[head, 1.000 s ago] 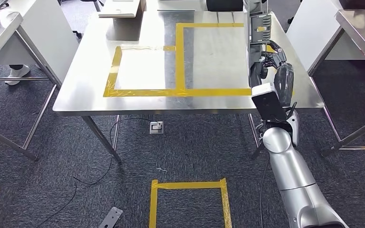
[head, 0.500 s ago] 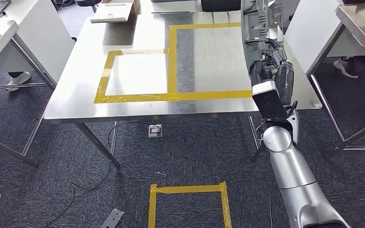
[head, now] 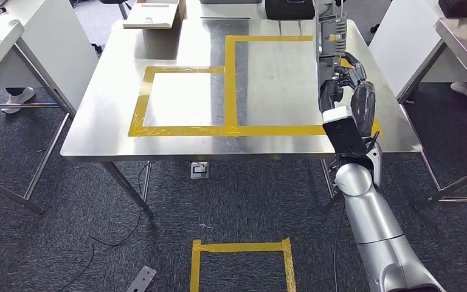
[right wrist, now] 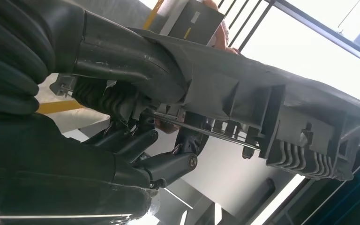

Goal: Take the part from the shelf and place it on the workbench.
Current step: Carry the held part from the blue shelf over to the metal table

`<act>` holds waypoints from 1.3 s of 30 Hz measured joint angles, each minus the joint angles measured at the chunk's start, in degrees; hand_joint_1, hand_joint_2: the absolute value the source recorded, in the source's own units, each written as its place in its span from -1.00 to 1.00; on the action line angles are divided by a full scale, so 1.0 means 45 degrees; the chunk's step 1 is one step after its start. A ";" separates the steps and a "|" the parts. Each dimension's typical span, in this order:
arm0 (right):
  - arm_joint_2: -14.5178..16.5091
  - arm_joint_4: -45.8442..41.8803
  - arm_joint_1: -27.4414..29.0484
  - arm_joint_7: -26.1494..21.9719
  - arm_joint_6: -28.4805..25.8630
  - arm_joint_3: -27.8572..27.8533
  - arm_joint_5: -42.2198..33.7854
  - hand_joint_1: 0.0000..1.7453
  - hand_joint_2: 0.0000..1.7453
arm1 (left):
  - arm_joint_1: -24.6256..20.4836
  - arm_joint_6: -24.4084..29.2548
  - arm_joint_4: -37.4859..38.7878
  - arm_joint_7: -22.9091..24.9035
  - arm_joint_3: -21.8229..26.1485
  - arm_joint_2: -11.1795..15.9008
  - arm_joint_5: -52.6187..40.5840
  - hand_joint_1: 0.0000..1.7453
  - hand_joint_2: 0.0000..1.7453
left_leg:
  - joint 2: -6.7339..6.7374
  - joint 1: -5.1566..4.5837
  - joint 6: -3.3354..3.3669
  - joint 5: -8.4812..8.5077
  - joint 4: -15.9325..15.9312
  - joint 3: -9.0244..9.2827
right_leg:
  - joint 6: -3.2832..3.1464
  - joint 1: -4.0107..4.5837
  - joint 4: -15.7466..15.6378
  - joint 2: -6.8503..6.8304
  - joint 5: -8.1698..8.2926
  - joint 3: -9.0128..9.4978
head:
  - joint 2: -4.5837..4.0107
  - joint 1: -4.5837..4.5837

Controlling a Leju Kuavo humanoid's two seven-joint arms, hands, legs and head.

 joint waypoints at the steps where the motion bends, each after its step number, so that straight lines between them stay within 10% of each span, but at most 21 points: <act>1: -0.0001 0.0008 0.0007 0.0000 0.0000 0.0000 0.0000 1.00 1.00 | 0.0006 0.0000 0.0004 0.0000 0.0000 -0.0011 0.0000 -1.00 1.00 | -0.0023 0.0005 -0.0032 -0.0083 0.0044 0.0064 | 0.0135 -0.0021 -0.0500 -0.0011 0.0384 0.0140 | 0.0001 0.0001; 4: 0.0000 0.0018 -0.0019 -0.0005 0.0000 0.0001 0.0000 1.00 1.00 | -0.0012 0.0000 0.0008 0.0000 0.0000 -0.0045 0.0000 -1.00 1.00 | -0.0079 -0.0036 -0.0219 -0.0421 0.0335 0.0157 | 0.0287 -0.0042 -0.3008 -0.0102 0.1610 0.1204 | 0.0001 0.0001; 10: 0.0002 0.0019 -0.0067 -0.0015 -0.0005 0.0001 0.0000 1.00 1.00 | -0.0014 0.0000 0.0016 0.0000 -0.0002 -0.0018 0.0000 -1.00 1.00 | -0.0050 -0.0010 -0.0589 -0.0971 0.0960 -0.0069 | -0.0304 -0.0082 -0.3530 -0.0069 0.1591 0.1593 | 0.0001 -0.0026; 13: 0.0011 0.0039 -0.0063 -0.0015 -0.0002 0.0008 -0.0002 1.00 1.00 | -0.0012 -0.0002 0.0018 0.0000 -0.0005 -0.0018 0.0000 -1.00 1.00 | 0.0007 0.0118 -0.0807 -0.1954 0.3337 -0.1351 | -0.0445 -0.0095 -0.3531 -0.0053 0.1489 0.1713 | 0.0001 -0.0068; 15: 0.0011 0.0073 -0.0063 -0.0016 0.0006 0.0012 -0.0005 1.00 1.00 | -0.0009 -0.0005 0.0021 0.0000 -0.0005 -0.0018 -0.0005 -1.00 1.00 | 0.0028 0.0164 -0.0840 -0.1930 0.4219 -0.2037 | -0.0462 -0.0076 -0.3526 -0.0017 0.1422 0.1778 | 0.0000 -0.0069; 20: 0.0021 0.0216 -0.0184 -0.0014 0.0103 0.0030 0.0045 1.00 1.00 | -0.0044 -0.0009 0.0028 0.0004 -0.0012 0.0033 -0.0043 -1.00 1.00 | 0.0040 0.0039 -0.0445 0.0149 0.0788 -0.0704 | -0.0350 -0.0014 -0.3561 0.0083 0.1201 0.2104 | 0.0001 -0.0052; 25: -0.0017 0.0510 -0.0416 0.0195 0.0349 0.0163 0.0539 1.00 1.00 | -0.0106 -0.0046 0.0032 0.0042 -0.0033 0.0033 -0.0141 -1.00 1.00 | 0.0076 0.0029 -0.0167 0.0126 0.0092 -0.0199 | -0.0092 0.0035 -0.3293 0.0032 0.0955 0.1963 | 0.0000 -0.0028; 30: -0.0130 0.1246 -0.0661 0.0595 0.0688 0.0450 0.1044 1.00 1.00 | -0.0206 -0.0144 0.0038 0.0085 -0.0074 -0.0034 -0.0170 -1.00 1.00 | 0.0006 0.0017 -0.0071 0.0078 -0.0032 0.0030 | -0.0105 0.0028 0.0021 -0.0018 0.0058 -0.0026 | 0.0001 0.0028; 34: -0.0157 0.2097 -0.1203 0.1071 0.0986 0.0816 0.1662 1.00 1.00 | -0.0241 -0.0162 0.0041 0.0134 -0.0108 -0.0089 -0.0182 -1.00 1.00 | -0.0057 -0.0011 -0.0239 -0.0248 0.0256 0.0101 | 0.0212 -0.0011 -0.2774 -0.0092 0.1583 0.0982 | 0.0001 0.0033; 39: -0.0166 0.3292 -0.2032 0.1597 0.1169 0.1314 0.2614 1.00 1.00 | -0.0263 -0.0164 0.0050 0.0193 -0.0120 -0.0075 -0.0194 -1.00 1.00 | -0.0063 -0.0046 -0.0502 -0.0545 0.0478 0.0041 | -0.0238 -0.0006 -0.3556 -0.0088 0.1795 0.1426 | -0.0001 0.0025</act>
